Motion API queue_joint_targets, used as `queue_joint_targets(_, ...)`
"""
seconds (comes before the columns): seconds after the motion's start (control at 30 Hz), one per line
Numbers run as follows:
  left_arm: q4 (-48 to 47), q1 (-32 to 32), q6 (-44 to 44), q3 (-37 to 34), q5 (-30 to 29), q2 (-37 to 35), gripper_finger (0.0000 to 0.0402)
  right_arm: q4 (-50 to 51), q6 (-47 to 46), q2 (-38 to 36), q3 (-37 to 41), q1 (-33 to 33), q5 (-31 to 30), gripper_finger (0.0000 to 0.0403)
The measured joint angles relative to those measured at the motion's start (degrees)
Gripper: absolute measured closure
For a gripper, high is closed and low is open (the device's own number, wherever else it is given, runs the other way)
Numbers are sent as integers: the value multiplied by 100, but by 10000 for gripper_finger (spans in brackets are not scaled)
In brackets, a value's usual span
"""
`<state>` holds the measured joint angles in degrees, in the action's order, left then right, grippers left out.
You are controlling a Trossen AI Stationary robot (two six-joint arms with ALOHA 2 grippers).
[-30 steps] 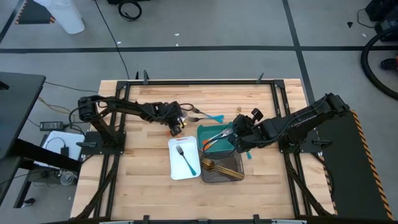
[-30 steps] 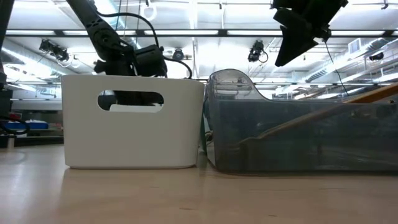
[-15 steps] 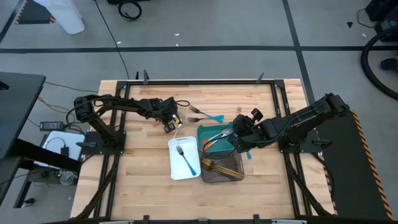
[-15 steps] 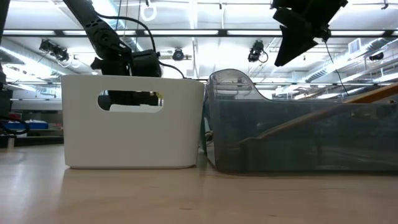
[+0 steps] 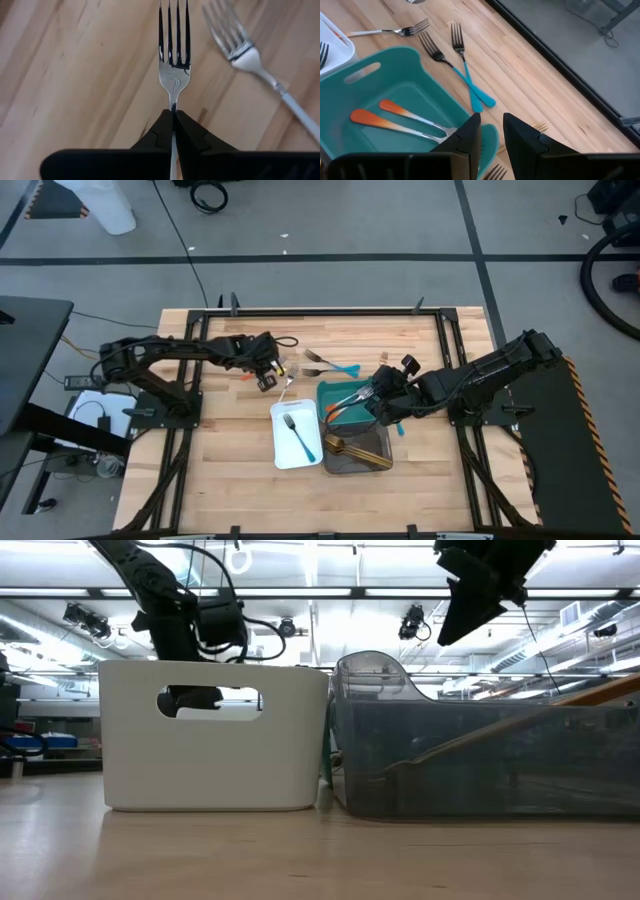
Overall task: Sort silverware by color (type)
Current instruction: Put the white-orange fork into the green bin
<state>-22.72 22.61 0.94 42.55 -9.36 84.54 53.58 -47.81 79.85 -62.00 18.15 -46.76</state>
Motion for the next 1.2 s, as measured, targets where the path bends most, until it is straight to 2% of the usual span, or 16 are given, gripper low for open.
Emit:
queue_joint_targets(0.2,81,-169,92,130,-110,-53,387,2,2,0,0,0,20,310)
queue_joint_targets(0.87,-144,-1263,-19,1678,-556,-38,388,3,43,0,-2,0,70,310)
queue_joint_targets(1.2,-267,-1675,-176,2538,-569,814,388,46,147,0,-2,2,380,310)
